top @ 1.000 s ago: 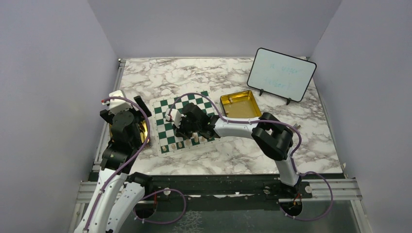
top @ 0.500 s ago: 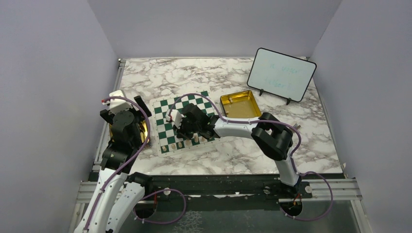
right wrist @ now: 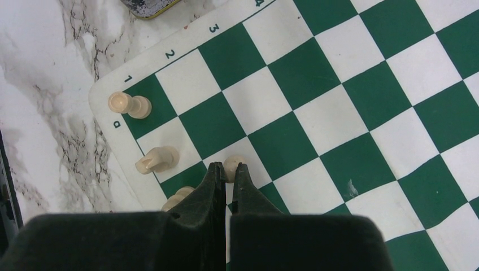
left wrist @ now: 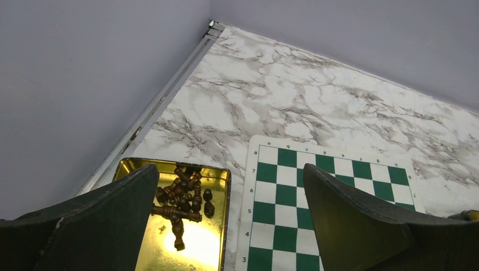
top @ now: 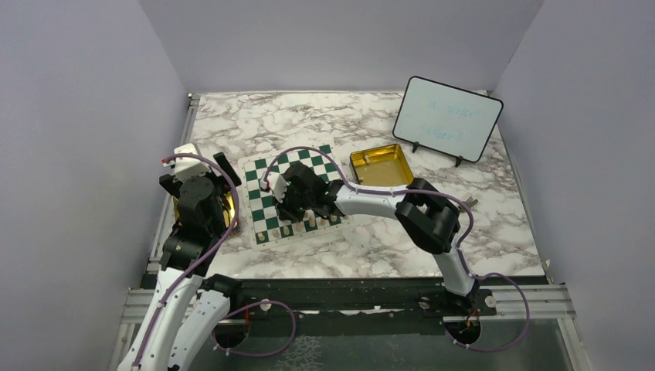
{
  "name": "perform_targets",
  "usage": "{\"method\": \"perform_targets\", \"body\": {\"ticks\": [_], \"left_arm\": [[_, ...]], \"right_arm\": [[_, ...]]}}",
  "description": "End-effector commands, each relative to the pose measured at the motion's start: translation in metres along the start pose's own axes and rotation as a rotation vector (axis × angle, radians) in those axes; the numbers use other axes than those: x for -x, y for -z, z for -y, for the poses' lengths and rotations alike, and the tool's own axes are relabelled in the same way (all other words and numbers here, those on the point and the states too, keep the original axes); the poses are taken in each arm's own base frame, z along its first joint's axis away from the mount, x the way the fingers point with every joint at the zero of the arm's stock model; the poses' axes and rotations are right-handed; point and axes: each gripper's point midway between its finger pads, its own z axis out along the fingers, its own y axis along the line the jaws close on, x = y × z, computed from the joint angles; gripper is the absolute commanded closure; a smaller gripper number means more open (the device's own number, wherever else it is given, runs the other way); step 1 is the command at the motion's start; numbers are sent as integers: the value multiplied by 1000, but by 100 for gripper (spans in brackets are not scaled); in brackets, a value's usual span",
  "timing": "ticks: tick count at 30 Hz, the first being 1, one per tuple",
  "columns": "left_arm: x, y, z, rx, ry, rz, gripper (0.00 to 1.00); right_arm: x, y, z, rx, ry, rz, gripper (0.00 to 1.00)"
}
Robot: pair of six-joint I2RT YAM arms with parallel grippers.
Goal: Set up the chess pieces on the board
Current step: Place the chess piece on the chessboard.
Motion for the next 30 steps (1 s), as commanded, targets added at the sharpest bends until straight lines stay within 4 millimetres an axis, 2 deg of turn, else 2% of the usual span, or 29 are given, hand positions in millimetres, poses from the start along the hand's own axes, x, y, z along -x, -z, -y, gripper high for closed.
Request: {"method": "perform_targets", "body": {"ticks": [1, 20, 30], "left_arm": [[6, 2, -4, 19, 0, 17, 1], [7, 3, -4, 18, 1, 21, 1], [6, 3, -3, 12, 0, 19, 1]], "right_arm": [[-8, -9, -7, 26, -36, -46, 99], [-10, -9, -6, 16, -83, -95, 99], [-12, -13, -3, 3, -84, -99, 82]]}}
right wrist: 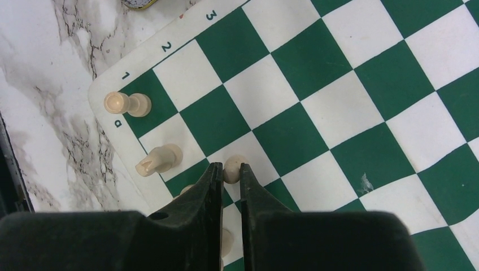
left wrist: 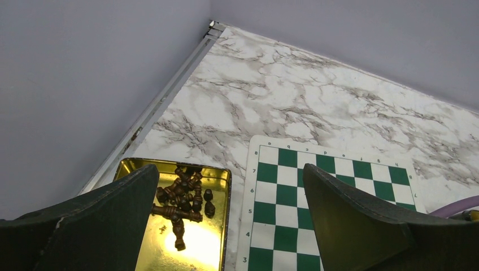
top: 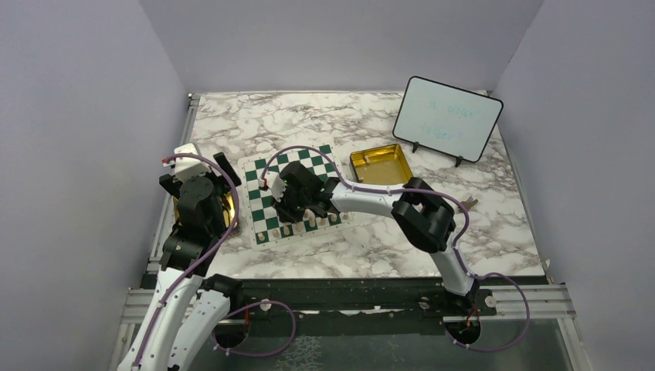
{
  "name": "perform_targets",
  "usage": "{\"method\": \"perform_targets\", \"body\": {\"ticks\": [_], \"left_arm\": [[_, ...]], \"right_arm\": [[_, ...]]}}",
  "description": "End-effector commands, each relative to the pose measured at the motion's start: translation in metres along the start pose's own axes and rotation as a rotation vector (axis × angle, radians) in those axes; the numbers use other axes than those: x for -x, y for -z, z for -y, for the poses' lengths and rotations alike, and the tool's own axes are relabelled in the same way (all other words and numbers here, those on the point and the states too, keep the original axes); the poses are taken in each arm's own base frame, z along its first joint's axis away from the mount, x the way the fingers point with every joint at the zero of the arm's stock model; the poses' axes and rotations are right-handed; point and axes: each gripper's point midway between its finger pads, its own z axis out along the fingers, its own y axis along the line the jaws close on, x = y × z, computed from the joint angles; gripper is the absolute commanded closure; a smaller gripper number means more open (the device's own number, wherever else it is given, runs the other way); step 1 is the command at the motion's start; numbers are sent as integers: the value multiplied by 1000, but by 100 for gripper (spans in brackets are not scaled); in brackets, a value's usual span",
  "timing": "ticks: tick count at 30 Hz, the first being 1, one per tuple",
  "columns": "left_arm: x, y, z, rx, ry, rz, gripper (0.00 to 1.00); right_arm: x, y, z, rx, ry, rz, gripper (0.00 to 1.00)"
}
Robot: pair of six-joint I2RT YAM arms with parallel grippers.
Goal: Set up the chess pieces on the board
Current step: Place the chess piece on the chessboard.
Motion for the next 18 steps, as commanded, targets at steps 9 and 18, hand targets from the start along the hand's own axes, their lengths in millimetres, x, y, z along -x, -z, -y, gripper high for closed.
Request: {"method": "perform_targets", "body": {"ticks": [9, 18], "left_arm": [[6, 3, -2, 8, 3, 19, 1], [6, 3, -1, 0, 1, 18, 1]], "right_arm": [[0, -7, 2, -18, -2, -10, 78], [12, -5, 4, -33, 1, 26, 64]]}}
